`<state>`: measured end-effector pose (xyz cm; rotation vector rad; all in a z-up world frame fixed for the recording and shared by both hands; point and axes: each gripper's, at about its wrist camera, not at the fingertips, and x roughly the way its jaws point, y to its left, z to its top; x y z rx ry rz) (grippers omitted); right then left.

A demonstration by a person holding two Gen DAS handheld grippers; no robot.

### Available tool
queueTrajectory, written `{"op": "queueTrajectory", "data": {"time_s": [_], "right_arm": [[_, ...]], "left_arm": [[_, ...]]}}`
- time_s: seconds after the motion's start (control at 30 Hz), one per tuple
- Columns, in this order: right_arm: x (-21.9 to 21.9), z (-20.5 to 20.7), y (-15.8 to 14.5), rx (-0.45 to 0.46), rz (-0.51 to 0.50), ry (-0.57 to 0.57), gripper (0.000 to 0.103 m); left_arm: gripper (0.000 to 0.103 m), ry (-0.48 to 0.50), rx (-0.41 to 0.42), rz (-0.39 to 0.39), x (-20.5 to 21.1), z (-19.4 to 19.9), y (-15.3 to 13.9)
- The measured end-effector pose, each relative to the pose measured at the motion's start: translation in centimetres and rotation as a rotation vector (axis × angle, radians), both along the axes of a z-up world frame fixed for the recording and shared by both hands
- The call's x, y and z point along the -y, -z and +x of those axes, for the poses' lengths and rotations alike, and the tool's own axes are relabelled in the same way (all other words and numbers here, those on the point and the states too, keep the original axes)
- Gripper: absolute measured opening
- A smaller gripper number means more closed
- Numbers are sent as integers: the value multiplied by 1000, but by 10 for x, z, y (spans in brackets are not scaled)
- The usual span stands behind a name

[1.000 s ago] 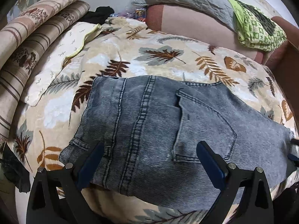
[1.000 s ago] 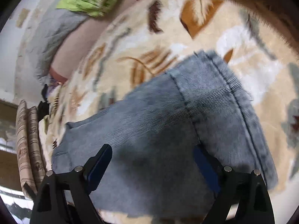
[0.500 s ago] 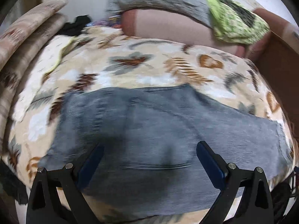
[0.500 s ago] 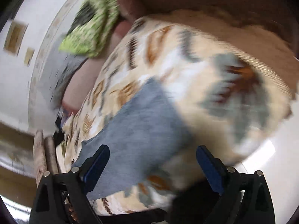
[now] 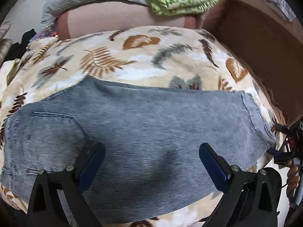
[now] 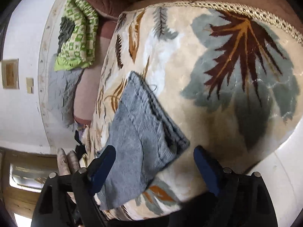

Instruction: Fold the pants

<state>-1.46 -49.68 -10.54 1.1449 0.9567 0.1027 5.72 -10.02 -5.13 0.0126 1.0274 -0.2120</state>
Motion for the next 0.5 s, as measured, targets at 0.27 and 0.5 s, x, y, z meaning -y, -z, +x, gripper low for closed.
{"op": "queueTrajectory", "data": {"time_s": [0.27, 0.5], "right_arm": [[0, 4, 2, -22, -45, 34, 50], [-4, 4, 0, -49, -122, 26, 51]], "left_arm": [[100, 53, -11, 12, 45, 8, 7], [100, 69, -48, 85, 71, 21, 30]]}}
